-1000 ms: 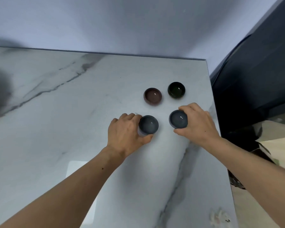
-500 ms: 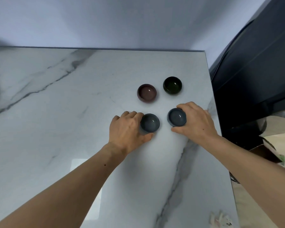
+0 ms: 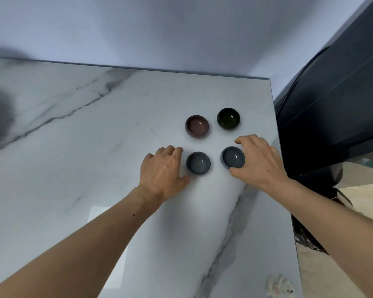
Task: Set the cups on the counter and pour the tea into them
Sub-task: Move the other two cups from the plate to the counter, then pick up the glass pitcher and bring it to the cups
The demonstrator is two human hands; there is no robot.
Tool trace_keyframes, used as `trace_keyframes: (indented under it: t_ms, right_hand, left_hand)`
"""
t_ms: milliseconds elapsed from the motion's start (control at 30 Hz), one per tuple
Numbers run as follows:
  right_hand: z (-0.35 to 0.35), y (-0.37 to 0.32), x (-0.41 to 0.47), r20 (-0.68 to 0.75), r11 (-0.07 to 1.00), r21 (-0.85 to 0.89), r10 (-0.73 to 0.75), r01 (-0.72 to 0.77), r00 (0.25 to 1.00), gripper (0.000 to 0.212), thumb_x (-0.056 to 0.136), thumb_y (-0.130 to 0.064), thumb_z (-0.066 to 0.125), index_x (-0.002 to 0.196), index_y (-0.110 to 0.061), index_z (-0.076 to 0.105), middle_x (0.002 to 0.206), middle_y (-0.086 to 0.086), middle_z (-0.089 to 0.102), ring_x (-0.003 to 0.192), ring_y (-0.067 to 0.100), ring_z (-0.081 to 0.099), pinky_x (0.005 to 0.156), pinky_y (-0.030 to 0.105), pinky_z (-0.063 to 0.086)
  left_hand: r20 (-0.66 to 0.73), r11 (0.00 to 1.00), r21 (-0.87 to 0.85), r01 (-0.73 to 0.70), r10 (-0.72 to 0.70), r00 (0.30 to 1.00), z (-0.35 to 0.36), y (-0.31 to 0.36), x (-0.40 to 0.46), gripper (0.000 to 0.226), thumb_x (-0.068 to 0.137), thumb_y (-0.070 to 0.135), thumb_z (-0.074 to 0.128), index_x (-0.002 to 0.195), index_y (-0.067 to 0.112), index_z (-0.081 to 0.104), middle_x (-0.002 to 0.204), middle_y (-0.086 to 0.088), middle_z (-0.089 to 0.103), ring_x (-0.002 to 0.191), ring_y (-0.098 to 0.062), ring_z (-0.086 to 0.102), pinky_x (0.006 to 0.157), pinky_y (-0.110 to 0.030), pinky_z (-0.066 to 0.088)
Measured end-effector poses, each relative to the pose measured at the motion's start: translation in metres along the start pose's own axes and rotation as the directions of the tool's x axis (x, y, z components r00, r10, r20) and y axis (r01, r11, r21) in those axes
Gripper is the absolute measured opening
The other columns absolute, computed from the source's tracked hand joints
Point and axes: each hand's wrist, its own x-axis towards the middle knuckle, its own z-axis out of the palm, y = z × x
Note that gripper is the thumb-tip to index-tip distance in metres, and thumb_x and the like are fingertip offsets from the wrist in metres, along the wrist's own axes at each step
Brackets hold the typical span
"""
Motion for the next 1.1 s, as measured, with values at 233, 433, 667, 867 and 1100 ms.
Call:
trace_keyframes:
  t_ms: [233, 433, 667, 867, 1100]
  right_hand:
    - [-0.035, -0.046, -0.002, -0.089, 0.97, -0.18, -0.181, 0.163, 0.979, 0.037, 0.078, -0.016, 0.059, 0.116, -0.013, 0.059, 0.119, 0.004, 0.059, 0.105, 0.027, 0.055, 0.081, 0.038, 0.044]
    - [-0.056, -0.134, 0.0, -0.041, 0.925, -0.251, -0.304, 0.285, 0.952, 0.028, 0.083, -0.013, 0.054, 0.11, -0.014, 0.061, 0.115, 0.001, 0.059, 0.103, 0.022, 0.054, 0.078, 0.031, 0.043]
    - [-0.055, -0.269, -0.001, -0.005, 0.886, -0.265, -0.396, 0.38, 0.918, 0.031, 0.084, -0.013, 0.053, 0.114, -0.017, 0.058, 0.118, 0.0, 0.057, 0.107, 0.022, 0.053, 0.082, 0.033, 0.043]
    - [-0.038, -0.393, 0.001, 0.002, 0.887, -0.233, -0.41, 0.399, 0.912, 0.031, 0.085, -0.014, 0.053, 0.116, -0.017, 0.057, 0.119, 0.0, 0.056, 0.108, 0.021, 0.053, 0.081, 0.031, 0.045]
    - [-0.012, -0.513, 0.012, 0.022, 0.861, -0.164, -0.485, 0.481, 0.874, 0.029, 0.088, -0.019, 0.055, 0.117, -0.016, 0.056, 0.118, 0.002, 0.056, 0.108, 0.024, 0.053, 0.083, 0.036, 0.049]
  left_hand:
    - [-0.064, 0.996, 0.087, 0.015, -0.009, 0.998, -0.049, -0.044, -0.03, 0.035, 0.088, 0.031, 0.053, 0.119, 0.016, 0.057, 0.11, -0.001, 0.062, 0.102, -0.024, 0.058, 0.078, -0.034, 0.042]
    - [-0.117, 0.987, 0.119, 0.111, -0.097, 0.988, -0.099, -0.113, -0.064, 0.029, 0.084, 0.029, 0.06, 0.107, 0.013, 0.063, 0.098, -0.003, 0.065, 0.091, -0.026, 0.061, 0.07, -0.035, 0.042]
    - [-0.162, 0.965, 0.134, 0.224, -0.201, 0.966, -0.146, -0.226, -0.114, 0.033, 0.088, 0.034, 0.054, 0.116, 0.017, 0.059, 0.109, 0.0, 0.063, 0.103, -0.024, 0.058, 0.081, -0.036, 0.044]
    - [-0.169, 0.951, 0.15, 0.269, -0.244, 0.955, -0.178, -0.333, -0.156, 0.036, 0.088, 0.036, 0.054, 0.12, 0.018, 0.057, 0.118, 0.0, 0.061, 0.112, -0.024, 0.056, 0.084, -0.037, 0.044]
    - [-0.143, 0.924, 0.143, 0.356, -0.336, 0.931, -0.191, -0.437, -0.185, 0.038, 0.088, 0.033, 0.053, 0.123, 0.018, 0.055, 0.117, -0.001, 0.062, 0.112, -0.024, 0.055, 0.081, -0.035, 0.043]
